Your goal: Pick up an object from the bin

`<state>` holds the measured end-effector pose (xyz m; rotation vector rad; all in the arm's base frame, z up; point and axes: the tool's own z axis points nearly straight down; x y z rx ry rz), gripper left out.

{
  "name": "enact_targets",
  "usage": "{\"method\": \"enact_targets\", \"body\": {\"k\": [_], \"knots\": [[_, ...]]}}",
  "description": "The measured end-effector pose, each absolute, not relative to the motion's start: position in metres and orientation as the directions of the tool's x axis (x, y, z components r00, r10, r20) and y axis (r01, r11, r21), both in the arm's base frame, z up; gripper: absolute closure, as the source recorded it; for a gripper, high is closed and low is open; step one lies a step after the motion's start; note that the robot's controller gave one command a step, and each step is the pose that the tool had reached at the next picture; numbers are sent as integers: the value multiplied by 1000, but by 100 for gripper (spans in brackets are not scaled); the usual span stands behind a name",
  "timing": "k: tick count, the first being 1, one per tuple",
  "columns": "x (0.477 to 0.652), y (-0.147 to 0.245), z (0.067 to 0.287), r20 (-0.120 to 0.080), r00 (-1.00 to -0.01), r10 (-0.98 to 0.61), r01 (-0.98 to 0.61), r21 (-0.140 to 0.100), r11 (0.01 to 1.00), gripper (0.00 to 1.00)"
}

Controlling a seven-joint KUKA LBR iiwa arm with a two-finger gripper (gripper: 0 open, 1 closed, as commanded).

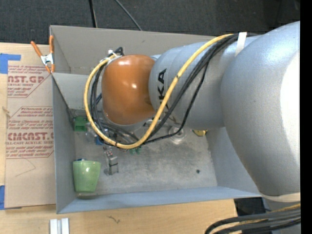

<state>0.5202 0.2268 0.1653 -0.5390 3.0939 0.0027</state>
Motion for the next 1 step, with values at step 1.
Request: {"method": "enact_targets", "body": {"k": [1], "knots": [[494,240,70,-3,-782,-623,-623,0,782,0]]}}
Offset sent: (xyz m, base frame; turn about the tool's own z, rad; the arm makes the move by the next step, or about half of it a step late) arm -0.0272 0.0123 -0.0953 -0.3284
